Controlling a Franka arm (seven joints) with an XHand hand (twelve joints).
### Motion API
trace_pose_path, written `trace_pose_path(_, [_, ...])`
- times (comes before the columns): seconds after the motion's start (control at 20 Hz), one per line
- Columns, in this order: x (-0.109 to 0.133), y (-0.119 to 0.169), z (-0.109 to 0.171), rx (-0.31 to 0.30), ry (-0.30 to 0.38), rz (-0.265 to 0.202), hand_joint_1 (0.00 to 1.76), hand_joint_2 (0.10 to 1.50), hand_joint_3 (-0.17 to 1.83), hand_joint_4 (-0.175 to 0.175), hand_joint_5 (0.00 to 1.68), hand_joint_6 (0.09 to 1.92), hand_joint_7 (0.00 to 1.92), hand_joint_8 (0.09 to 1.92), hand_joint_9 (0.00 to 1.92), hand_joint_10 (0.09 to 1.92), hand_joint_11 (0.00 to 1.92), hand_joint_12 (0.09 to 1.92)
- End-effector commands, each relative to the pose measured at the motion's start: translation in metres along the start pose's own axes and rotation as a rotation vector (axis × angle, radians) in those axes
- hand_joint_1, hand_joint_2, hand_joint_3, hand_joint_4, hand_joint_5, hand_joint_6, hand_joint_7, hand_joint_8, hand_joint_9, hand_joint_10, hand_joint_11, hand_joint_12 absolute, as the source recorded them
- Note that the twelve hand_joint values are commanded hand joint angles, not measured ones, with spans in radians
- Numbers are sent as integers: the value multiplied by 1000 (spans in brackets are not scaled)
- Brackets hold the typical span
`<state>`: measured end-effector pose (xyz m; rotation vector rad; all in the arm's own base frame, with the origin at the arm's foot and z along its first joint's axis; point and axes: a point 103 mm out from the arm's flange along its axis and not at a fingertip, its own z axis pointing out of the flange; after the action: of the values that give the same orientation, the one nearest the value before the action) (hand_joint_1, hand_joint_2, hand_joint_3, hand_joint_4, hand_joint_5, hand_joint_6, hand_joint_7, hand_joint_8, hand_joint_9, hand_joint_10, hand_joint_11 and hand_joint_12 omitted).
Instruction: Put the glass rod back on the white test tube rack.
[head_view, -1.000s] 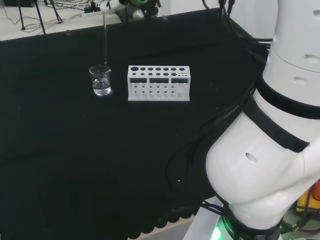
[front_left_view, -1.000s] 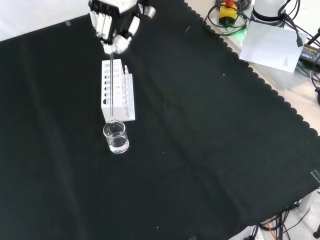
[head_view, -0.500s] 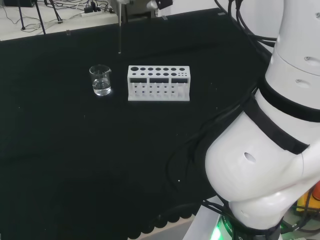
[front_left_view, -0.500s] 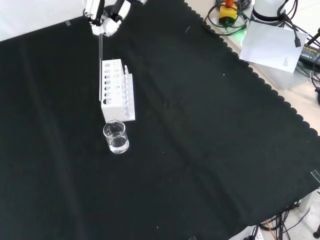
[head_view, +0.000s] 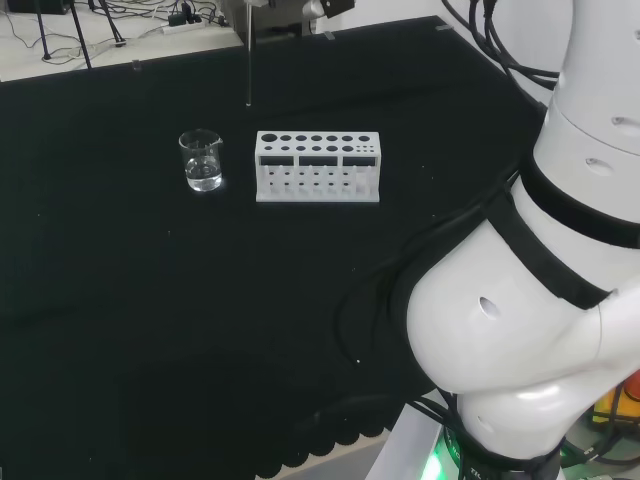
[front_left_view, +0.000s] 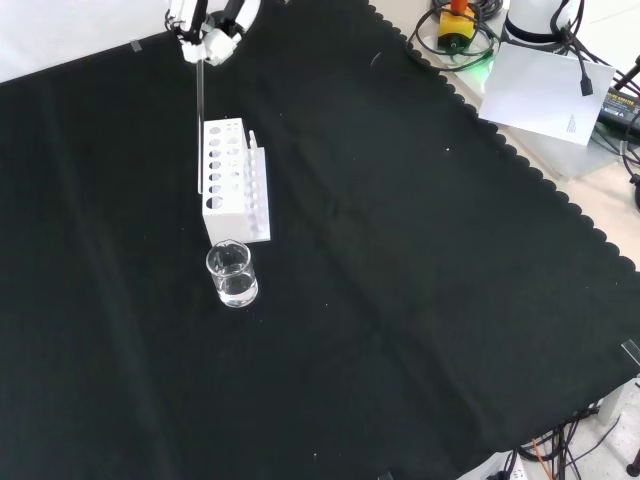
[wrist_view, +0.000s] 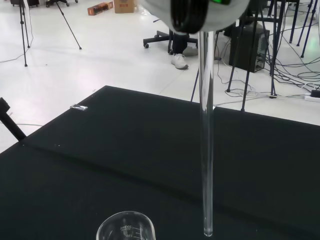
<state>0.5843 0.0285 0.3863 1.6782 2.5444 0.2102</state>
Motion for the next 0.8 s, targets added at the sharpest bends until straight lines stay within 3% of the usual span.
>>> trace_pose_path(0.05, [-50, -46, -16, -13, -33, 102, 1302, 878, 369, -175, 1167, 444, 1116, 1157, 1741, 760, 1663, 663])
trace_pose_path(0.8, [-55, -72, -28, -36, -38, 125, 1301, 877, 371, -175, 1165, 448, 1114, 1161, 1742, 763, 1663, 664])
